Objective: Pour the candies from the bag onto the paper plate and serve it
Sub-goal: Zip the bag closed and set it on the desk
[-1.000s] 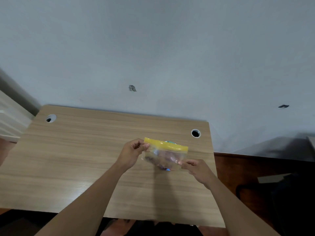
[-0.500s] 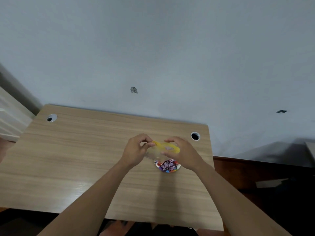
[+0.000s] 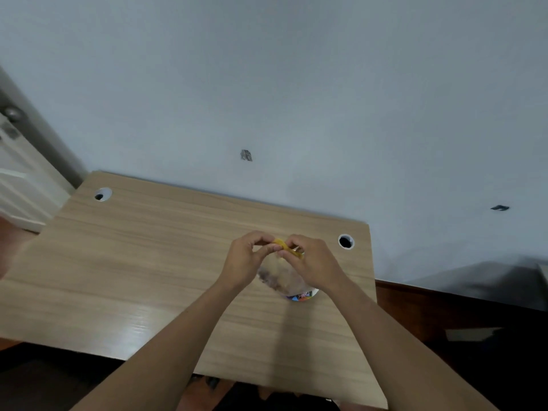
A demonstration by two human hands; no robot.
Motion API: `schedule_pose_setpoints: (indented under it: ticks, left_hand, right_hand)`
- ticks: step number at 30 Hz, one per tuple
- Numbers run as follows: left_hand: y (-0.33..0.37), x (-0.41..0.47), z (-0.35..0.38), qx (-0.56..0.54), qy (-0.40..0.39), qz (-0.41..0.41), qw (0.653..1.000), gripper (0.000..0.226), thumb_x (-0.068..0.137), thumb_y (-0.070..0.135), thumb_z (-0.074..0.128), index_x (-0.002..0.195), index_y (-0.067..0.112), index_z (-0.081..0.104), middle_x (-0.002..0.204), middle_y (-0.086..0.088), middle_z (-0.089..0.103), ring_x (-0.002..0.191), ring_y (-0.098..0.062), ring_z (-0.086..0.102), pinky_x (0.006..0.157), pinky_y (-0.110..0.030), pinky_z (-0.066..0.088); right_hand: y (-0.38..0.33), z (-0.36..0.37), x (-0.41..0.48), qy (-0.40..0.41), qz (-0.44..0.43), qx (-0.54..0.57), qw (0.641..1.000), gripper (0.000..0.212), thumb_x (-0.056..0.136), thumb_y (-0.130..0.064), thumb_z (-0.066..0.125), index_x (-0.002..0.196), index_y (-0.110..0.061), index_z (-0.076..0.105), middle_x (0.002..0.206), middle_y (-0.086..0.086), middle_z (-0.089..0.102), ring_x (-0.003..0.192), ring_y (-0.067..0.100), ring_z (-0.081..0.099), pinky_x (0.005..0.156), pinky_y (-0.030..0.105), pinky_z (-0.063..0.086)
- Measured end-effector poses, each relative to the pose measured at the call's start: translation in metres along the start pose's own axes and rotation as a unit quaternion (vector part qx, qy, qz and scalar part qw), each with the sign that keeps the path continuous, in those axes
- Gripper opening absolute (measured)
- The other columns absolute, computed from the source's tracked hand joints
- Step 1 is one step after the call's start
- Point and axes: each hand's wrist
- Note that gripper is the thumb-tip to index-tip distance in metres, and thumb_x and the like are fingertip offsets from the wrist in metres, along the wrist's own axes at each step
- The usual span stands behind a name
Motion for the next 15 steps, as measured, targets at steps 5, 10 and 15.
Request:
schedule_pose_setpoints:
  ticks: [5, 10, 15]
  left_hand:
    - [0.004, -0.003, -0.001, 0.018, 0.017, -0.004, 1.000, 0.007, 0.086, 0.012, 0.087, 0.088, 0.011, 0.081, 0.090, 0.001, 0.082, 0.089, -0.009, 0.075, 0.082, -0.015, 0.053]
    - [0.008, -0.006, -0.001, 0.068, 0.051, 0.006, 0.996, 0.006, 0.087, 0.011, 0.085, 0.085, 0.014, 0.079, 0.088, 0.007, 0.082, 0.088, -0.009, 0.075, 0.081, -0.023, 0.056]
    - [0.011, -0.004, -0.006, 0.037, 0.031, 0.000, 0.999, 0.006, 0.090, 0.021, 0.084, 0.091, 0.015, 0.084, 0.093, 0.007, 0.084, 0.095, -0.010, 0.077, 0.091, -0.031, 0.059]
  right_hand:
    - [-0.006, 0.000, 0.000, -0.003, -0.003, -0.004, 1.000, 0.018, 0.092, -0.046, 0.073, 0.088, -0.028, 0.071, 0.079, -0.006, 0.073, 0.080, 0.019, 0.069, 0.078, 0.049, 0.058]
    - [-0.011, 0.004, 0.000, 0.005, 0.021, 0.000, 1.000, 0.027, 0.089, -0.056, 0.067, 0.086, -0.029, 0.068, 0.077, -0.006, 0.072, 0.079, 0.018, 0.069, 0.077, 0.050, 0.059]
    - [-0.017, 0.001, 0.001, 0.010, 0.016, 0.010, 1.000, 0.022, 0.095, -0.051, 0.066, 0.089, -0.030, 0.068, 0.083, -0.007, 0.074, 0.084, 0.017, 0.071, 0.080, 0.049, 0.060]
Point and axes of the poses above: each hand's wrist, its own x-axis towards the middle knuckle, its own z-axis out of the palm, y = z × x
